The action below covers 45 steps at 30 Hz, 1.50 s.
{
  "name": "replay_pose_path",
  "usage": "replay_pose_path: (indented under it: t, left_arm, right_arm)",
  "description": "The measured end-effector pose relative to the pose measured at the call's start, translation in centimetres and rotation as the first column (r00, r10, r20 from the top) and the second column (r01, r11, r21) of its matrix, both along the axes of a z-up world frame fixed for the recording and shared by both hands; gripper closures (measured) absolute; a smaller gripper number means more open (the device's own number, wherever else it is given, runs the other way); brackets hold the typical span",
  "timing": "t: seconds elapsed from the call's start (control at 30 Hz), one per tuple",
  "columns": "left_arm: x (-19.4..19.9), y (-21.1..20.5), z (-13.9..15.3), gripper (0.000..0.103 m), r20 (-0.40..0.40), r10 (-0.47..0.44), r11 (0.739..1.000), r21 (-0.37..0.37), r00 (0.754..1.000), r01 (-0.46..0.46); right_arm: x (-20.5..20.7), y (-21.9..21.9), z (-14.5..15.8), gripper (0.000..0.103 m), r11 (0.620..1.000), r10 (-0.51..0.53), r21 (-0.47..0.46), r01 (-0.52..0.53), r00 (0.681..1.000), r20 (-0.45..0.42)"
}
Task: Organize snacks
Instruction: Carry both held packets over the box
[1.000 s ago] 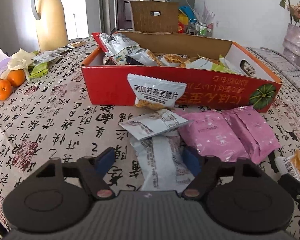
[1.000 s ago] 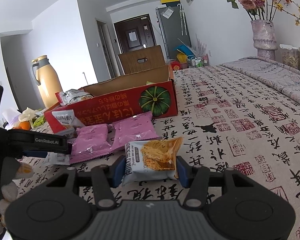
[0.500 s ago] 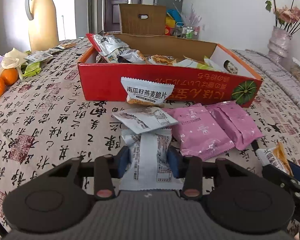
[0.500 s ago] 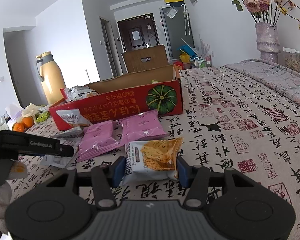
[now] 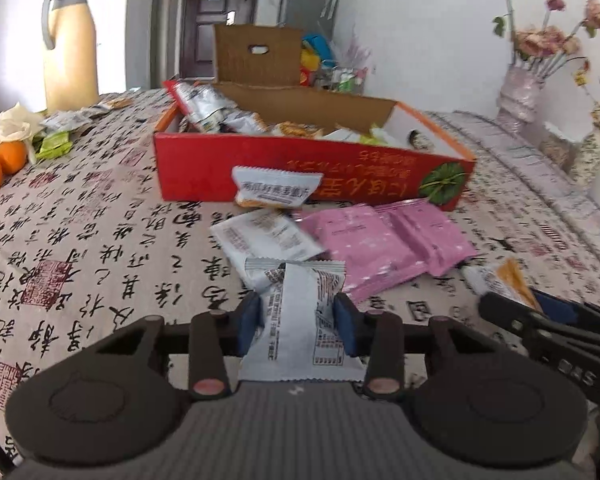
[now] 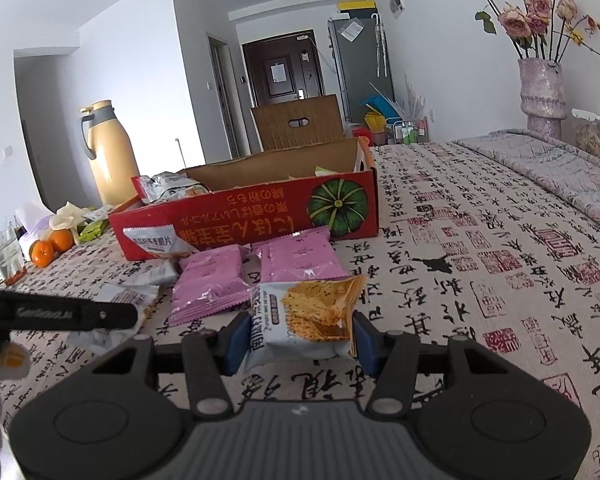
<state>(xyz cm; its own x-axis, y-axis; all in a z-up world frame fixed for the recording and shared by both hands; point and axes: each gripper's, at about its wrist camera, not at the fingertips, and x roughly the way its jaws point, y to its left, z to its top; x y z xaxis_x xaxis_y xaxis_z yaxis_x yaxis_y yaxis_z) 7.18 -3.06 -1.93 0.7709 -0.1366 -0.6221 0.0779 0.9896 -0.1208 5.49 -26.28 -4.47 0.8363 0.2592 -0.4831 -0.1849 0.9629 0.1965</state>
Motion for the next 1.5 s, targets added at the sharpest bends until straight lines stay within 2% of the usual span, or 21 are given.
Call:
replay_pose_path:
  t: [0.17,0.33,0.67,1.07,1.5]
  left_arm:
    - [-0.8,-0.3,1.6,0.062,0.072,-0.035,0.999,-0.005,0.997,0.036]
    - [-0.5,-0.2,3.3,0.062,0.135,-0.028,1.000,-0.010,0.990,0.029]
    - [2.6,-0.2,6.4,0.062,0.242,-0.018,1.000,0.009,0.970,0.016]
    - [7.8,0.0,8.1,0.062,0.276,0.019,1.000,0.001,0.961,-0.020]
    - [13.4,0.7,7.1,0.062,0.224,0.061,0.998,0.002,0.973,-0.063]
  right_arm:
    - [0.3,0.8,0.8,0.050,1.000,0.015,-0.007,-0.015,1.000,0.021]
    - [1.0,1.4,2.0,0.050,1.000,0.017,-0.022,-0.016,0.998,0.060]
    - [4.1,2.3,4.8,0.050,0.999,-0.001,-0.049,0.008,0.989,0.148]
    - [10.1,3.8,7.7,0.049,0.997,-0.002,-0.077,0.019,0.974,0.226]
    - [16.3,5.8,7.0,0.049,0.995,0.012,-0.104,0.006,0.985,0.172]
